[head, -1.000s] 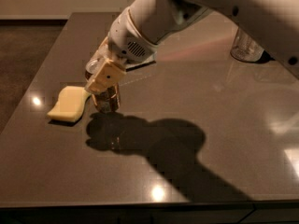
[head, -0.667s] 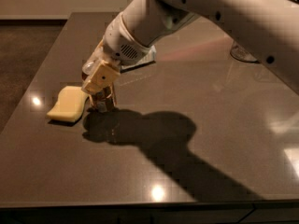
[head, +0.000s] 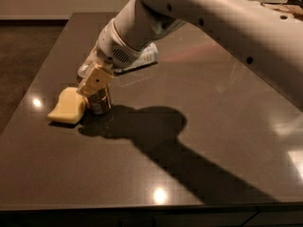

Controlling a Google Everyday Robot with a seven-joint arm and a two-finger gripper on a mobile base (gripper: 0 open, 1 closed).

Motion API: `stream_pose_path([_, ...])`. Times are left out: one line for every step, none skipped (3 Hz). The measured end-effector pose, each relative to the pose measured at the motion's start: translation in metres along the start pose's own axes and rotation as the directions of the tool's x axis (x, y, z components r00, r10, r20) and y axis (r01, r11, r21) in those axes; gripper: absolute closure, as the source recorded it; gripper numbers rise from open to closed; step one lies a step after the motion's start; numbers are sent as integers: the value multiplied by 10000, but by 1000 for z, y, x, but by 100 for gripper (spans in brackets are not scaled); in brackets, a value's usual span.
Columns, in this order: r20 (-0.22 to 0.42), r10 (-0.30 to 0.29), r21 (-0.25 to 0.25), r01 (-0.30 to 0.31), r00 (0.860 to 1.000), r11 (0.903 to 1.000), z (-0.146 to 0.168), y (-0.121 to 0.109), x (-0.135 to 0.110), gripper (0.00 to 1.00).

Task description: Move orange can near sponge

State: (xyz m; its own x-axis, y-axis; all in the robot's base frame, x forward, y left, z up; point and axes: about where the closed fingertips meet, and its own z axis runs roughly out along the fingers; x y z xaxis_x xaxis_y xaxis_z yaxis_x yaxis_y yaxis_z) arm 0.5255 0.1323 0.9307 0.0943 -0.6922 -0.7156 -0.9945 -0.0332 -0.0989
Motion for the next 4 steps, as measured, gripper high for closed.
stream_pose_path([-28,110,-47,-110,9999,9999,8,-4,5,38])
stream_pose_path([45,208,6,-208,9998,9998,10,-5,9,15])
stream_pose_path([42,179,-10,-179,9998,9998,11,-4,8,0])
stream_pose_path([42,177,-12,-177,9998,9998,11,-4,8,0])
